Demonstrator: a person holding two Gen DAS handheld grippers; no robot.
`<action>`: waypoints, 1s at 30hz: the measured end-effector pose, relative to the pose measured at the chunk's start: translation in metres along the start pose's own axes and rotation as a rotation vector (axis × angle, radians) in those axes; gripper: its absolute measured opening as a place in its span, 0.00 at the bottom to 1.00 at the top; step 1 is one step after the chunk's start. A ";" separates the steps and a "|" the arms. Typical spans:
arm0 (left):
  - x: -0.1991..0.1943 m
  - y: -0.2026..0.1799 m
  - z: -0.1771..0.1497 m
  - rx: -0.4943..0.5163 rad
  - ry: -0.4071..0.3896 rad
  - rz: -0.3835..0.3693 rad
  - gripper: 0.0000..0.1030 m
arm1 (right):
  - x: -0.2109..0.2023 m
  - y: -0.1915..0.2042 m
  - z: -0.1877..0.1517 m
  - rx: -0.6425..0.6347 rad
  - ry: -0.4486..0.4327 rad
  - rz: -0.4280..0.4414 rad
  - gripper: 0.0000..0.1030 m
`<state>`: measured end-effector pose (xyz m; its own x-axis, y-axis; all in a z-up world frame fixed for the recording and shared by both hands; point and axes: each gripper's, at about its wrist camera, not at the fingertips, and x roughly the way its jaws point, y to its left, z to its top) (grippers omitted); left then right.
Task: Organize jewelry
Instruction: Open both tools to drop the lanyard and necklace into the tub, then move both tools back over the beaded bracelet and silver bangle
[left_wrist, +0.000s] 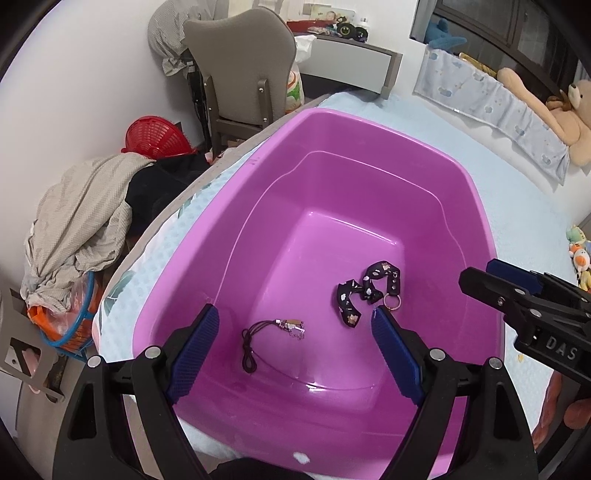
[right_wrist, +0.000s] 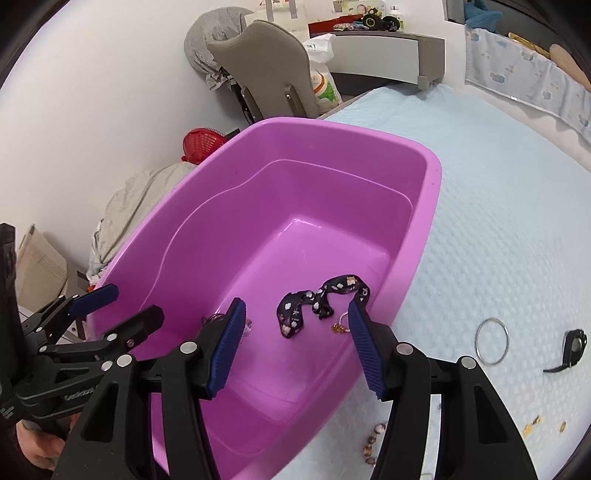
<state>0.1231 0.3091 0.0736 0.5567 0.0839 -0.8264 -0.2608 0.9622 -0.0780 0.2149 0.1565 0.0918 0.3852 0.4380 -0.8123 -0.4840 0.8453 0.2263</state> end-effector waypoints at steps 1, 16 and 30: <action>-0.002 -0.001 -0.002 -0.002 -0.001 0.002 0.81 | -0.004 0.000 -0.004 0.002 -0.008 0.004 0.54; -0.043 -0.029 -0.041 0.020 -0.044 -0.032 0.82 | -0.075 -0.027 -0.083 0.061 -0.090 0.006 0.57; -0.085 -0.110 -0.112 0.167 -0.098 -0.168 0.91 | -0.152 -0.119 -0.230 0.284 -0.138 -0.188 0.62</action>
<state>0.0168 0.1669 0.0901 0.6569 -0.0637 -0.7513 -0.0292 0.9935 -0.1098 0.0332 -0.0812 0.0640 0.5587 0.2881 -0.7778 -0.1652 0.9576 0.2360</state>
